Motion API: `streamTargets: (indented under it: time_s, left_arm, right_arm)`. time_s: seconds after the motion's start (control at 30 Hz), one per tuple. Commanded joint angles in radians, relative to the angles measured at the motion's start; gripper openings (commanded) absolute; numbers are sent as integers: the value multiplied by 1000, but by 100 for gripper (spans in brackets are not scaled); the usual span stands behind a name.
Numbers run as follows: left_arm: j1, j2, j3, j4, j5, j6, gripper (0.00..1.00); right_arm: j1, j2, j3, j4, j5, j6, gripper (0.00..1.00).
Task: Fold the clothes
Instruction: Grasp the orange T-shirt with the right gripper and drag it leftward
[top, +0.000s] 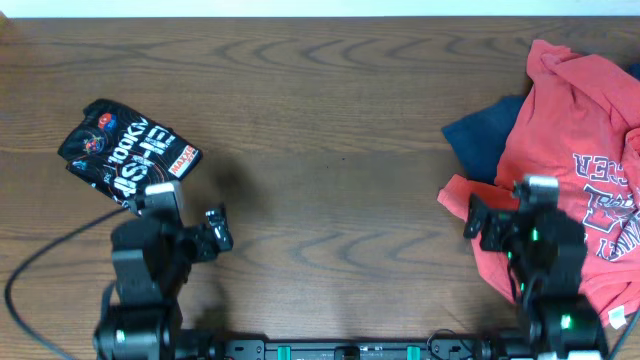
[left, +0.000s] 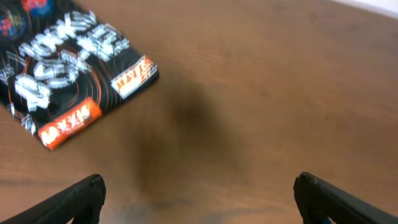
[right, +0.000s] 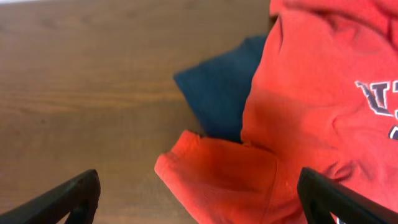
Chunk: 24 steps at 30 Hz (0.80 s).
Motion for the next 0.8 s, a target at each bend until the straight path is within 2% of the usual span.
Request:
streamTargets:
  time_s: [0.0,0.13,0.43,0.5,0.57,0.63,0.7,0.73,0.77]
  left_arm:
    - [2,100,67,-31,13,-12,98]
    - [2,180,74,-34,13,-12,98]
    - [2,251,74,-34,13,-12,98]
    - [2,252,74,-34,13,-12,98]
    - [2,252,74,-34,13,-12,98]
    - [2,252,74,-34,13,-12,98]
    - [2,252,74,-34,13,-12,98]
    - [2,252,74,-34,13,-12,98]
    - [2,252,74,-34,13,-12,98]
  right_arm:
    - [2,178,119,-72,11,10,99]
    - [2,359,186,-94,-19,11,99]
    - [2,677,185,-76,21,11,99]
    - [2,742,185,-58,24,11,94]
    - [2,798,185,-45,22,11,81]
    - [2,843,185,-38,23,20,64]
    - [2,878,185,-32,23,23,36]
    - [2,891,185,-31,23,35,17]
    - [2,897,185,-31,23,48,7]
